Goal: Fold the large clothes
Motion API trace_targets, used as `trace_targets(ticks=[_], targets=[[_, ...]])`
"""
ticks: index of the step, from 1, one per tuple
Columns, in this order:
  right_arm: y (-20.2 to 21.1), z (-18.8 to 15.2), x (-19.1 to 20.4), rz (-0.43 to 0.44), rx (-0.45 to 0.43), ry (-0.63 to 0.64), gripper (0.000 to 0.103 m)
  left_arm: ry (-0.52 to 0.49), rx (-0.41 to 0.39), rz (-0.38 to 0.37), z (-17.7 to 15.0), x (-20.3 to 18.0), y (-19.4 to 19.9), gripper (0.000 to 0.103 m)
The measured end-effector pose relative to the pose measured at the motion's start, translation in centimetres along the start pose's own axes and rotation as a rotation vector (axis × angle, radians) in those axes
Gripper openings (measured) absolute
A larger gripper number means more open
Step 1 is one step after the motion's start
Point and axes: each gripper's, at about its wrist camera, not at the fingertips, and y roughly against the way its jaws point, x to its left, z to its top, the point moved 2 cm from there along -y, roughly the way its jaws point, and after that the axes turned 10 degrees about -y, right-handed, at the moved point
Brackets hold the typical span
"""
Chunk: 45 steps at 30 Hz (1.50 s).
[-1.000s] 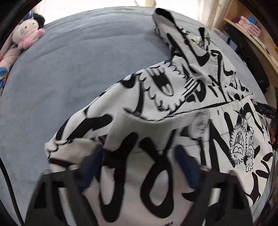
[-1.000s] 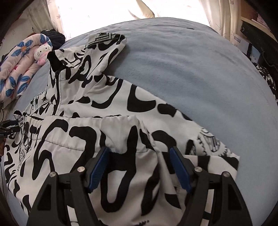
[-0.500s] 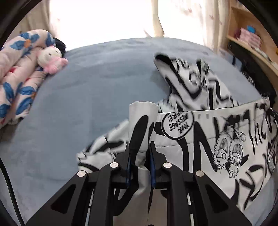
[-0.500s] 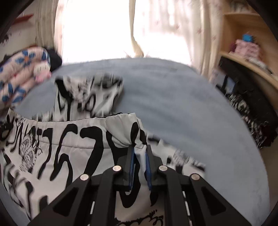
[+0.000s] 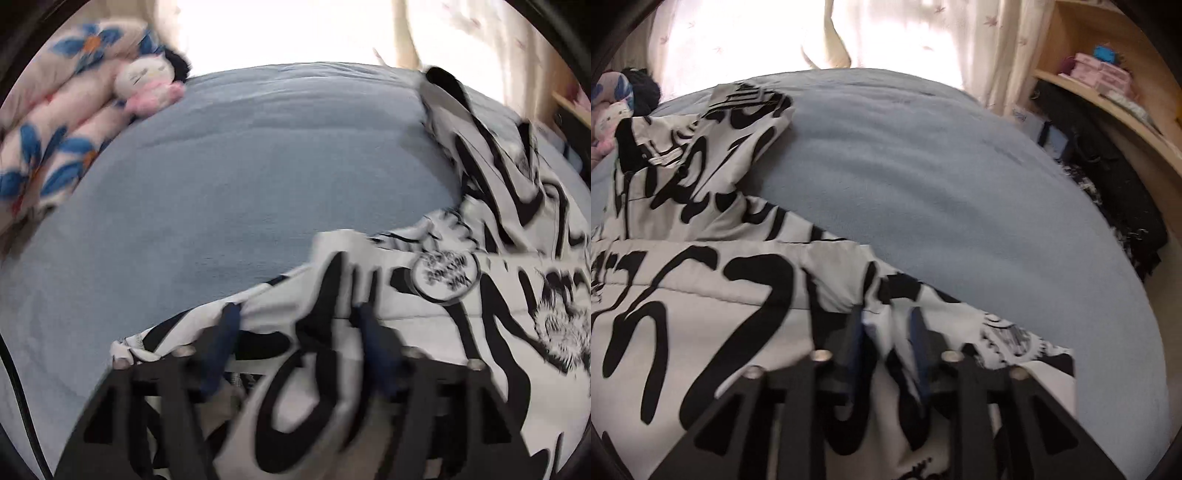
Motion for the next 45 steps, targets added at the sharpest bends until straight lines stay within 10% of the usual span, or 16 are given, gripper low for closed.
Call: trace_targets(ticks=[3, 9, 20, 29, 32, 34, 35, 45], targets=[[0.3, 0.5, -2.8, 0.104, 0.048, -0.138, 0.048, 0.075, -0.003, -0.090, 0.0, 1.9, 0.8, 0.067], [5.6, 0.5, -3.7, 0.092, -0.015, -0.219, 0.048, 0.030, -0.045, 0.049, -0.2, 1.6, 6.8, 0.067], [15.0, -8.2, 12.2, 0.439, 0.022, -0.003, 0.048, 0.097, -0.132, -0.122, -7.4, -7.3, 16.1, 0.067], [12.8, -11.1, 6.6, 0.221, -0.002, 0.063, 0.045, 0.126, 0.009, 0.053, -11.5, -2.9, 10.4, 0.065], [10.6, -11.0, -0.6, 0.073, 0.023, -0.043, 0.045, 0.100, -0.008, 0.074, -11.9, -0.5, 10.6, 0.043], [9.5, -11.4, -5.9, 0.020, 0.041, -0.144, 0.026, 0.078, -0.021, 0.092, -12.3, 0.0, 11.0, 0.040], [9.5, -11.6, -7.9, 0.033, 0.042, -0.188, 0.000, 0.074, -0.032, 0.101, -12.6, 0.4, 11.2, 0.040], [10.1, -12.7, -9.8, -0.060, 0.000, -0.199, 0.003, 0.147, -0.088, 0.053, -13.8, 2.8, 11.2, 0.040]])
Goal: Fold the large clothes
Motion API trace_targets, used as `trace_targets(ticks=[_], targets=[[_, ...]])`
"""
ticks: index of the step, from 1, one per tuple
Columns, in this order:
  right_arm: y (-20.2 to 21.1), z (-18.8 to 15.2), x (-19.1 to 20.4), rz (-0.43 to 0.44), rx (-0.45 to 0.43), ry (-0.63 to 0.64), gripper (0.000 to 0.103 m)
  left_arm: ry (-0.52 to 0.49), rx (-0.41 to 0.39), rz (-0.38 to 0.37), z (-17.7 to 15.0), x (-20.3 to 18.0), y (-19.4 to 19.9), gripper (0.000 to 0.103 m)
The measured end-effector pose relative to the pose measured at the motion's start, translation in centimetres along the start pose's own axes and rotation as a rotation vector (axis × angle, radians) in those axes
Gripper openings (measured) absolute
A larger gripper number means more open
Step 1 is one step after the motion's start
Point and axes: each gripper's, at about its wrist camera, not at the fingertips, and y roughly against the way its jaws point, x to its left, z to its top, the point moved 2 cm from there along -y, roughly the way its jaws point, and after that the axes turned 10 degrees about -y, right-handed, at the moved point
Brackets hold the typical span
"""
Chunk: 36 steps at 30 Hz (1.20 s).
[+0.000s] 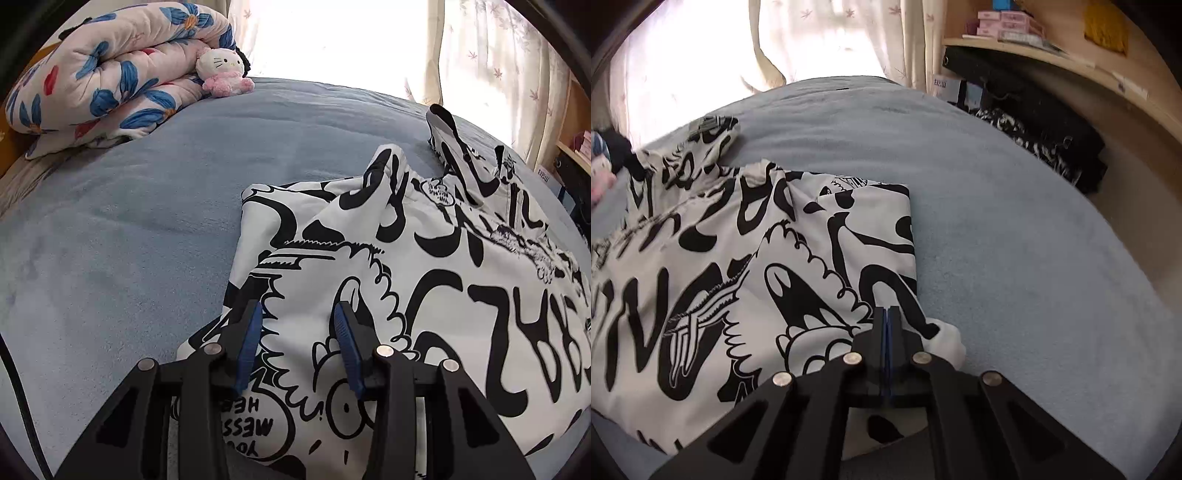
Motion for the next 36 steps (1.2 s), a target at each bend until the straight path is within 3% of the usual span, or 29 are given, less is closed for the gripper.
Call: trace_targets(ticks=[6, 14, 18, 22, 24, 36], targets=[[-0.3, -0.6, -1.4, 0.070, 0.002, -0.078, 0.003, -0.028, -0.020, 0.030, -0.9, -0.7, -0.4, 0.040], [-0.3, -0.9, -0.8, 0.039, -0.012, -0.052, 0.004, -0.023, -0.024, 0.020, -1.0, -0.8, -0.4, 0.041], [-0.3, -0.8, -0.9, 0.046, -0.006, -0.061, 0.004, -0.032, -0.020, -0.005, -0.9, -1.0, -0.4, 0.050], [-0.4, -0.8, -0.8, 0.036, -0.003, -0.057, 0.004, -0.068, -0.012, -0.045, -0.8, -1.8, -0.4, 0.072], [-0.4, -0.8, -0.8, 0.038, 0.001, -0.064, 0.004, -0.088, -0.003, -0.040, -0.7, -2.3, -0.3, 0.075], [-0.1, -0.7, -0.6, 0.074, -0.005, -0.096, 0.015, -0.041, 0.053, -0.108, -0.1, -2.3, 0.4, 0.081]])
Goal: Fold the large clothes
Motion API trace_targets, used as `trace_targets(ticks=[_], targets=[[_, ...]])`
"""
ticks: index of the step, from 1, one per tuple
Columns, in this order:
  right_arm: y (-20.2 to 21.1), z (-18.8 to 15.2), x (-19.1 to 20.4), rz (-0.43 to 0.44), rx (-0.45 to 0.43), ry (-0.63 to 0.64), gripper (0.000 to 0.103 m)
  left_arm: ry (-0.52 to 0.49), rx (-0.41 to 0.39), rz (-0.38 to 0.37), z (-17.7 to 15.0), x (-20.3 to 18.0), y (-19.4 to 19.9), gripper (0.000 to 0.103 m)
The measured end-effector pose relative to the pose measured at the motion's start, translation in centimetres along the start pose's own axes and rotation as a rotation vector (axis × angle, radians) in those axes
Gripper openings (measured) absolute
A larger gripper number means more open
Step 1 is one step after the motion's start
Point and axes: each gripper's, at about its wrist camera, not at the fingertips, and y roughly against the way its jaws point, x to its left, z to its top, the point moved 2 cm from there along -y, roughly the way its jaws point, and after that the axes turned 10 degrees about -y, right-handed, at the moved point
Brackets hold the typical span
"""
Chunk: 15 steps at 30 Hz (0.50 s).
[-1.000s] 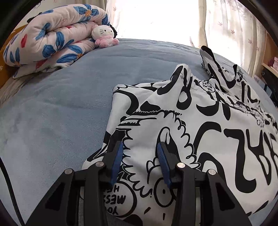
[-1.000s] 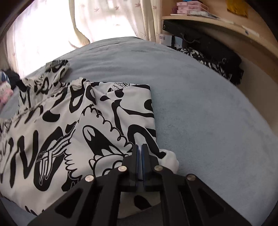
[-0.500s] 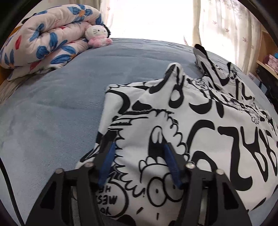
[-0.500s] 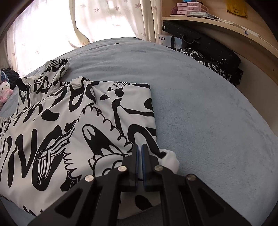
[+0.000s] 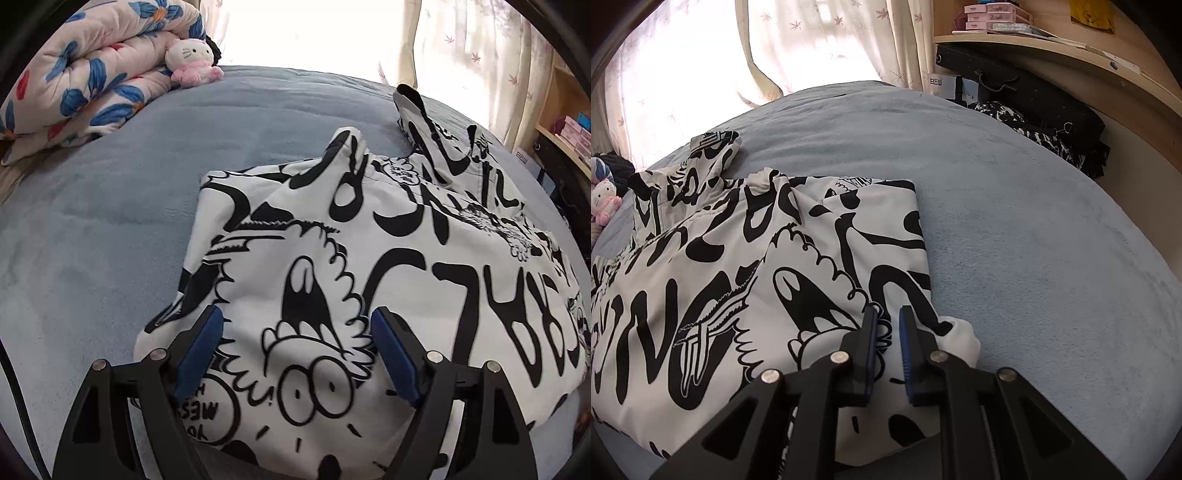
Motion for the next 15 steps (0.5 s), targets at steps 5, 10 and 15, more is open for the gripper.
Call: trace_targets(ticks=[5, 10, 15], targets=[[0.2, 0.0, 1.1, 0.038, 0.024, 0.009, 0.043, -0.002, 0.037, -0.041, 0.6, -0.6, 0.3, 0.081], [0.6, 0.1, 3.7, 0.046, 0.080, 0.077, 0.059, 0.004, 0.052, -0.065, 2.0, -0.8, 1.1, 0.081], [1.5, 1.0, 6.9, 0.135, 0.148, 0.130, 0.059, -0.097, 0.049, -0.073, 5.2, -1.9, 2.2, 0.081]])
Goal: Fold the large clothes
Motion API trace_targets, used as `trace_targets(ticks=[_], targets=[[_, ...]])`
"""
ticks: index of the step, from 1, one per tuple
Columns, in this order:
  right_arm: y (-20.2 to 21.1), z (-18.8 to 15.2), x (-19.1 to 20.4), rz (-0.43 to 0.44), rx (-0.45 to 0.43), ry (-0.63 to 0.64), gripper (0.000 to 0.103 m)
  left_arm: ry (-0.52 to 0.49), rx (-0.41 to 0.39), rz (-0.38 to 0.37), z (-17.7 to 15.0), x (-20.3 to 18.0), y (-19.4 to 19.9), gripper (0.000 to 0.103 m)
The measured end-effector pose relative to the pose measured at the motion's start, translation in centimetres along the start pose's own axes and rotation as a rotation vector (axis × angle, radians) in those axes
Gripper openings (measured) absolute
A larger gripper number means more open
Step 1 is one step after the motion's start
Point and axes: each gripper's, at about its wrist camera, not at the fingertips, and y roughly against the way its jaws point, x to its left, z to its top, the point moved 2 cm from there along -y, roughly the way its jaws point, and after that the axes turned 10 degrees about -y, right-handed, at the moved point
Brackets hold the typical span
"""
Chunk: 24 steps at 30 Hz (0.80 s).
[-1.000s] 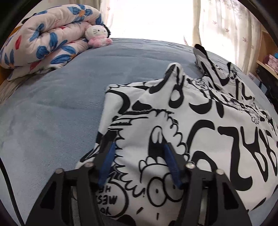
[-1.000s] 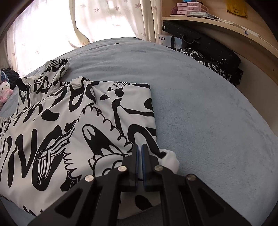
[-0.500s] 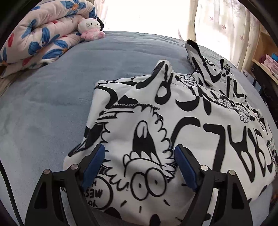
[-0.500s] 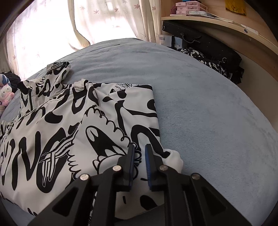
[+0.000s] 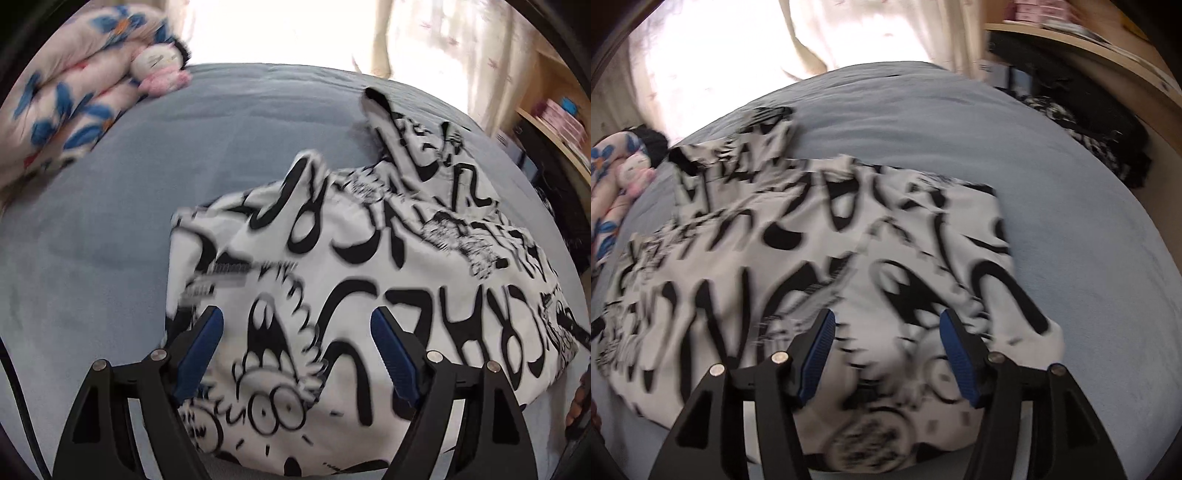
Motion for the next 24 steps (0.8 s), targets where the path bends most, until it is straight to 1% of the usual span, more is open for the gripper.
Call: trace_targets(ticks=[3, 5, 6, 7, 8, 10, 14, 16, 18, 20, 22, 24], targets=[[0.3, 1.4, 2.4, 0.035, 0.038, 0.050, 0.059, -0.065, -0.007, -0.008, 3.0, -0.2, 0.6, 0.081], [0.5, 2.9, 4.2, 0.067, 0.059, 0.085, 0.059, -0.111, -0.014, -0.011, 5.9, -0.4, 1.0, 0.081], [0.7, 3.6, 4.9, 0.076, 0.062, 0.098, 0.059, -0.124, -0.015, -0.022, 7.2, -0.5, 1.0, 0.081], [0.9, 4.4, 5.7, 0.085, 0.061, 0.112, 0.059, -0.136, -0.005, -0.052, 8.7, -0.6, 0.9, 0.081], [1.1, 5.5, 6.4, 0.093, 0.057, 0.126, 0.059, -0.142, 0.006, -0.076, 10.2, -0.8, 0.7, 0.081], [1.5, 8.1, 7.9, 0.110, 0.043, 0.147, 0.059, -0.154, 0.015, -0.096, 13.0, -1.1, 0.3, 0.081], [1.3, 14.3, 10.9, 0.123, 0.004, 0.152, 0.060, -0.194, -0.013, -0.076, 19.3, -2.1, -0.8, 0.081], [0.5, 17.5, 12.8, 0.121, -0.005, 0.147, 0.066, -0.182, -0.019, -0.085, 22.5, -2.5, -2.0, 0.081], [-1.1, 20.3, 15.1, 0.119, -0.002, 0.144, 0.066, -0.158, -0.015, -0.091, 25.2, -2.9, -3.7, 0.081], [-3.5, 22.4, 17.4, 0.092, -0.005, 0.138, 0.066, -0.133, 0.001, -0.093, 27.9, -3.3, -6.1, 0.081], [-5.8, 23.7, 18.8, 0.097, 0.012, 0.108, 0.066, -0.108, -0.002, -0.076, 29.9, -3.5, -8.5, 0.081], [-8.5, 24.8, 20.8, 0.096, 0.006, 0.081, 0.066, -0.083, 0.010, -0.072, 31.0, -3.7, -10.7, 0.081]])
